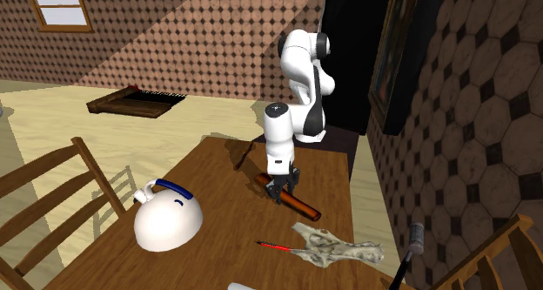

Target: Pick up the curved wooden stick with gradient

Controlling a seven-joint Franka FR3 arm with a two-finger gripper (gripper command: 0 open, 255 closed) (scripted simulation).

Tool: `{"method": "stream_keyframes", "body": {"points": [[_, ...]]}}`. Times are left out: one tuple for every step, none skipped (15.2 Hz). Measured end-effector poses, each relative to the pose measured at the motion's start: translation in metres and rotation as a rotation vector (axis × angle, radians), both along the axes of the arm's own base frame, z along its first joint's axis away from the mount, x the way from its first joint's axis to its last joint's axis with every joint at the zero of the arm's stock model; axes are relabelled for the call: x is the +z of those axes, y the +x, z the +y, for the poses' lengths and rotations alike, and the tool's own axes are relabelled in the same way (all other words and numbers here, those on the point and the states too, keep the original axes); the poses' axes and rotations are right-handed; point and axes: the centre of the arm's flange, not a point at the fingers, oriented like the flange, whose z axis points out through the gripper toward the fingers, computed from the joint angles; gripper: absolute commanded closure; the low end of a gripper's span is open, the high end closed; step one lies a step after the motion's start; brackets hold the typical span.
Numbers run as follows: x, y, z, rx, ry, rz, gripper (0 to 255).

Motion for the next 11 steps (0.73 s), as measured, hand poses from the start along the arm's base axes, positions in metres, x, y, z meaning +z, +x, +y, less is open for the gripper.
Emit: {"method": "stream_keyframes", "body": {"points": [[0.000, 0.000, 0.000, 0.000, 0.000, 0.000, 255], [0.000, 0.000, 0.000, 0.000, 0.000, 0.000, 255], [0.000, 0.000, 0.000, 0.000, 0.000, 0.000, 255], [0.000, 0.000, 0.000, 0.000, 0.000, 0.000, 255], [0.000, 0.000, 0.000, 0.000, 0.000, 0.000, 255], [0.000, 0.000, 0.000, 0.000, 0.000, 0.000, 255], [0.002, 0.000, 0.000, 0.000, 0.000, 0.000, 255], [0.005, 0.000, 0.000, 0.000, 0.000, 0.001, 255], [0.010, 0.001, 0.000, 0.000, 0.000, 0.001, 255], [0.016, 0.001, -0.001, 0.000, 0.000, 0.000, 255], [0.021, 0.002, 0.000, 0.000, 0.000, 0.000, 255]]}}
